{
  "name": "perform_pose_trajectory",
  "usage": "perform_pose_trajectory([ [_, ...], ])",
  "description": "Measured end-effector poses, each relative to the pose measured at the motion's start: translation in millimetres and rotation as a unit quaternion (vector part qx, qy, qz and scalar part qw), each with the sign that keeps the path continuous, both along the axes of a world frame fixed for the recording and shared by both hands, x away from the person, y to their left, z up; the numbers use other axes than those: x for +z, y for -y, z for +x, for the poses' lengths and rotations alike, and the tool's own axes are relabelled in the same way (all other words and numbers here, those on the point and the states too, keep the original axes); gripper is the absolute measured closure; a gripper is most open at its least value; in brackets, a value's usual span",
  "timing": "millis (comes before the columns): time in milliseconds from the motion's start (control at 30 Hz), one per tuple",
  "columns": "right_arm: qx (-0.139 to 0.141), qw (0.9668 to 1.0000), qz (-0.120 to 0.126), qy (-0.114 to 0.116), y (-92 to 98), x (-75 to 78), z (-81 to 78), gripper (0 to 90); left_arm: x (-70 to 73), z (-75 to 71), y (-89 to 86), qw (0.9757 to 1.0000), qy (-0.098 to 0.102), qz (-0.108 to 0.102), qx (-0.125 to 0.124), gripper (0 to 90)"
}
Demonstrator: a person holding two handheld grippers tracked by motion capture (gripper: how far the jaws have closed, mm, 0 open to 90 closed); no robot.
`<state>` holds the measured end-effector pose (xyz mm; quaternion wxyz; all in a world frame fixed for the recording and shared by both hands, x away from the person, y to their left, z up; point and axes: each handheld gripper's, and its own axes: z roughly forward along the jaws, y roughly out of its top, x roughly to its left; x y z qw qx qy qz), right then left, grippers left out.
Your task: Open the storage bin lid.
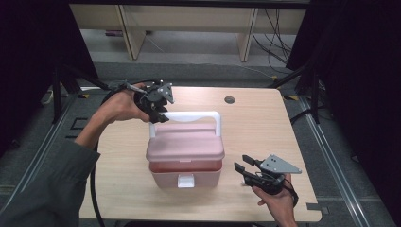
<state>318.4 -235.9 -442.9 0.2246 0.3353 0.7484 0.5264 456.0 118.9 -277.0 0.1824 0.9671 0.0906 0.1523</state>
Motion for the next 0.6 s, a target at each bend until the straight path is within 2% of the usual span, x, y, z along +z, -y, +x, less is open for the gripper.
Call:
perform_pose_trajectory([
  [33,0.003,0.9998,0.013,-0.015,-1.6,4.4,-2.6,59.0,0.3,-0.1,0.0,1.0,0.0,0.001,0.0,68.1],
  [67,0.009,0.9998,0.018,0.0,-2.4,7.2,-1.7,60.1,0.7,-0.2,-0.1,1.0,0.0,0.001,-0.001,68.1],
  [100,0.016,0.9997,0.012,0.015,-2.3,10.5,-0.6,60.7,1.1,-0.4,-0.1,1.0,0.001,0.0,0.0,68.2],
  [133,0.02,0.9995,0.023,-0.003,-5.5,13.7,-3.5,61.4,1.3,-0.4,-0.1,1.0,0.001,-0.001,0.0,68.2],
  [167,0.021,0.9995,0.02,0.014,-6.6,14.2,-1.8,62.1,1.4,-0.3,-0.2,1.0,0.001,-0.001,0.0,68.2],
  [200,0.027,0.9994,0.017,0.01,-7.5,15.8,-2.0,63.5,1.4,-0.3,-0.2,1.0,0.0,-0.001,0.0,68.2],
  [233,0.033,0.999,0.027,0.01,-10.0,15.8,-2.2,65.1,1.7,-0.3,-0.1,1.0,0.0,0.0,0.0,68.2],
  [300,0.047,0.9985,0.019,0.023,-11.0,17.6,-0.2,68.1,2.0,-0.2,-0.1,1.0,0.0,0.001,-0.001,68.3],
  [333,0.046,0.9984,0.028,0.02,-13.5,17.7,-0.8,70.0,1.9,0.0,-0.2,1.0,0.0,0.0,0.0,68.3],
  [400,0.056,0.998,0.027,0.011,-15.5,19.8,-0.1,72.8,1.8,0.2,-0.5,1.0,-0.001,-0.001,0.001,68.3],
  [433,0.062,0.9976,0.025,0.02,-16.7,20.5,1.9,73.8,1.8,0.3,-0.6,1.0,-0.001,-0.001,0.0,68.3],
  [467,0.073,0.9966,0.032,0.019,-19.3,20.4,3.4,75.0,1.8,0.3,-0.7,1.0,-0.001,-0.002,0.0,68.3],
  [500,0.069,0.9972,0.024,0.016,-20.5,21.7,3.2,76.1,1.8,0.5,-0.8,1.0,-0.002,-0.002,0.0,68.3],
  [567,0.081,0.9964,0.019,0.02,-23.1,22.2,6.9,77.4,2.0,0.8,-0.8,1.0,-0.004,-0.001,0.001,68.3],
  [600,0.086,0.9958,0.026,0.018,-25.3,21.7,8.0,77.7,2.3,1.0,-0.7,1.0,-0.004,0.0,0.001,68.3],
])
